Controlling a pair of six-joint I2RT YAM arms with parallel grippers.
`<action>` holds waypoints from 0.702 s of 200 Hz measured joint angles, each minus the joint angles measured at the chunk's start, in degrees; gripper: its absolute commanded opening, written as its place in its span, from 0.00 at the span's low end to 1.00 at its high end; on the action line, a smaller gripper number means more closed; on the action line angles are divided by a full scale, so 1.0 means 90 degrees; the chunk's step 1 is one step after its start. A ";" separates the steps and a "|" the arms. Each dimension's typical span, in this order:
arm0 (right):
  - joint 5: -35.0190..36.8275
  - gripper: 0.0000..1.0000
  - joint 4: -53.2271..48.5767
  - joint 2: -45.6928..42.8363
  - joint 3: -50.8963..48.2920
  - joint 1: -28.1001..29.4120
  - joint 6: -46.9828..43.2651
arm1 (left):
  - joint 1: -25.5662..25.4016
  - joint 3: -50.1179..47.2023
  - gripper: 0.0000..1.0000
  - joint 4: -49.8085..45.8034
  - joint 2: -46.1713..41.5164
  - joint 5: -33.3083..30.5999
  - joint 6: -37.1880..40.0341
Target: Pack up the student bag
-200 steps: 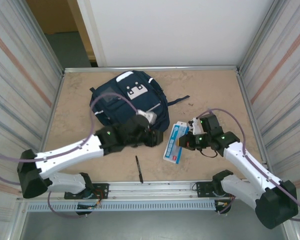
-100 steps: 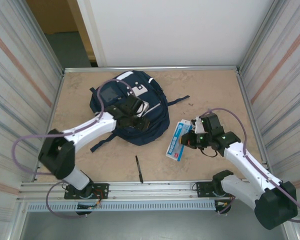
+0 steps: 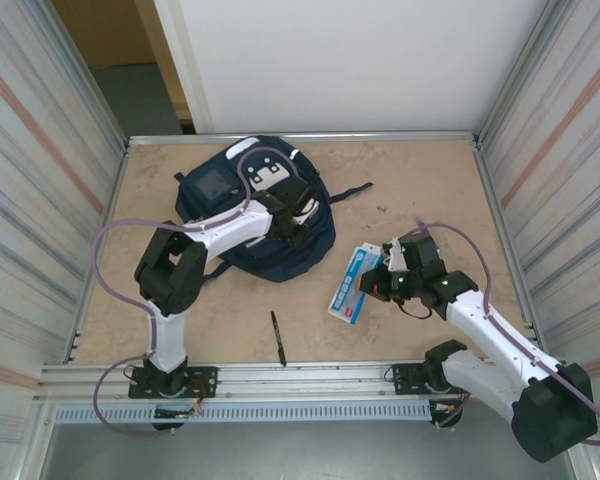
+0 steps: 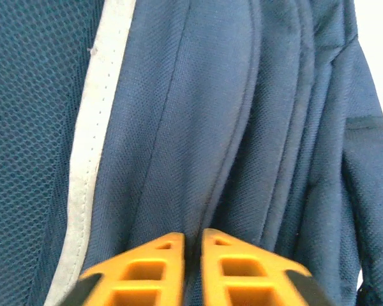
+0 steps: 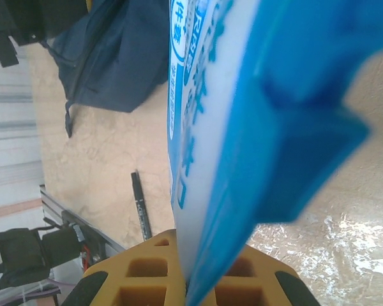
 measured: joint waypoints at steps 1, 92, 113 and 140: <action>0.0000 0.00 0.0002 0.0000 -0.0002 0.0002 0.0005 | 0.0002 0.0000 0.02 0.0000 -0.0002 -0.0005 0.0007; 0.0090 0.00 0.0838 0.0284 -0.0182 0.0437 0.0634 | 0.0095 0.0265 0.00 0.0160 -0.1671 -0.0029 0.0797; 0.0019 0.00 0.1197 0.0682 -0.0083 0.0544 0.0869 | 0.0160 0.0333 0.19 0.0265 -0.2016 0.0143 0.1069; 0.0189 0.00 0.1158 0.0954 0.0299 0.0583 0.0925 | 0.0199 0.0270 0.57 0.0277 -0.2210 0.0697 0.1596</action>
